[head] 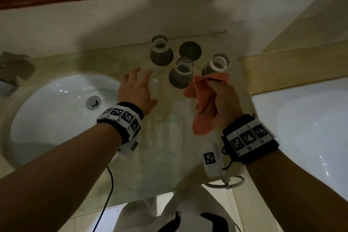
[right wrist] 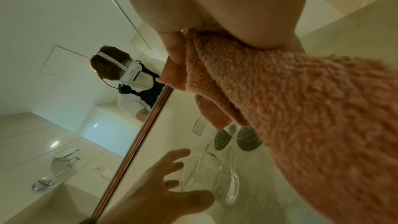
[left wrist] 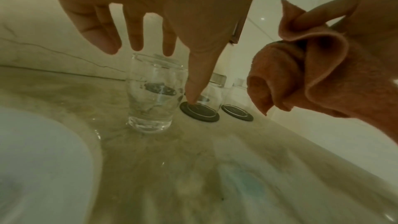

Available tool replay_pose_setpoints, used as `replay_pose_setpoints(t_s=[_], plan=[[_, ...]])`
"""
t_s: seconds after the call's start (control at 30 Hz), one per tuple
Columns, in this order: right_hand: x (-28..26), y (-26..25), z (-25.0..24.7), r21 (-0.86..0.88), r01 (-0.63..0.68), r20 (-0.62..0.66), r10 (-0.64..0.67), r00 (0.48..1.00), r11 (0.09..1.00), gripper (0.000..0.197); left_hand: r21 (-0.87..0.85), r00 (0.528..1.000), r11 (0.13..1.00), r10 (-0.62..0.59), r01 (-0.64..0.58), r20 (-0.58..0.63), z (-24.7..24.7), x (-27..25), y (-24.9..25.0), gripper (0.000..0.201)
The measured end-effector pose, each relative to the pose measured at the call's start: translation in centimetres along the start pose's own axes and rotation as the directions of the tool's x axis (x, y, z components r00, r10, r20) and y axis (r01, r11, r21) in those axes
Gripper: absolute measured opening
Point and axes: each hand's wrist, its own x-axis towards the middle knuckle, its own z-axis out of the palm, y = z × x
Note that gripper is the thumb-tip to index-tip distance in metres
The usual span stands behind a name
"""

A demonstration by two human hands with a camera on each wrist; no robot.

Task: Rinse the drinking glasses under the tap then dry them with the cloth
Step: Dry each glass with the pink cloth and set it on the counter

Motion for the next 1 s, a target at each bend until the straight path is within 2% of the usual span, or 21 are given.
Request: replay_pose_setpoints(t_s=[0.1,0.27,0.47,0.5,0.6,0.67,0.77,0.87,0.93,0.97,1.0], plan=[[0.0,0.2,0.1,-0.025,-0.005,-0.003,0.005,1.000,1.000,0.041,-0.080,0.999,0.996,-0.024,0.027,0.037,0.4,1.1,-0.2,0.089],[-0.1,0.4,0.8,-0.047,0.005,0.035,-0.003,0.999,0.999,0.029,-0.253,0.995,0.964,-0.091,0.081,-0.028,0.5,1.7,-0.2,0.076],[-1.0,-0.4,3.3,-0.110,0.050,0.095,-0.039,0.995,0.993,0.023,-0.462,0.988,0.884,-0.130,0.077,-0.084,-0.3,0.7,-1.8,0.084],[-1.2,-0.9,4.0,-0.109,0.066,0.114,-0.054,0.992,0.992,0.021,-0.515,0.985,0.855,-0.138,0.068,-0.100,-0.8,0.4,-1.9,0.084],[-1.6,-1.8,6.0,-0.127,0.166,0.169,-0.144,0.975,0.978,0.035,-0.697,0.974,0.717,-0.172,0.020,-0.149,-2.9,-0.7,-2.2,0.083],[-2.2,-2.6,7.7,-0.192,0.240,0.243,-0.191,0.951,0.952,0.034,-0.808,0.969,0.589,-0.189,-0.019,-0.160,-4.2,-1.5,-2.2,0.078],[-2.9,-3.0,9.6,-0.351,0.326,0.359,-0.196,0.913,0.878,0.021,-0.925,0.972,0.370,-0.175,-0.085,-0.159,-6.1,-3.0,-2.1,0.074],[-4.6,-4.5,11.3,-0.276,0.390,0.466,-0.232,0.854,0.878,0.016,-0.958,0.969,0.234,-0.146,-0.164,-0.201,-8.1,-4.6,-2.3,0.067],[-6.0,-5.9,12.5,-0.182,0.434,0.537,-0.281,0.796,0.882,0.019,-0.964,0.970,0.182,-0.114,-0.192,-0.214,-9.4,-5.6,-2.7,0.064],[-6.2,-6.2,12.8,-0.142,0.460,0.533,-0.324,0.782,0.876,0.027,-0.965,0.972,0.167,-0.090,-0.202,-0.219,-10.0,-6.0,-2.9,0.064],[-6.6,-6.7,13.3,-0.117,0.452,0.513,-0.336,0.790,0.884,0.043,-0.966,0.973,0.150,-0.065,-0.212,-0.223,-10.6,-6.4,-3.1,0.063]])
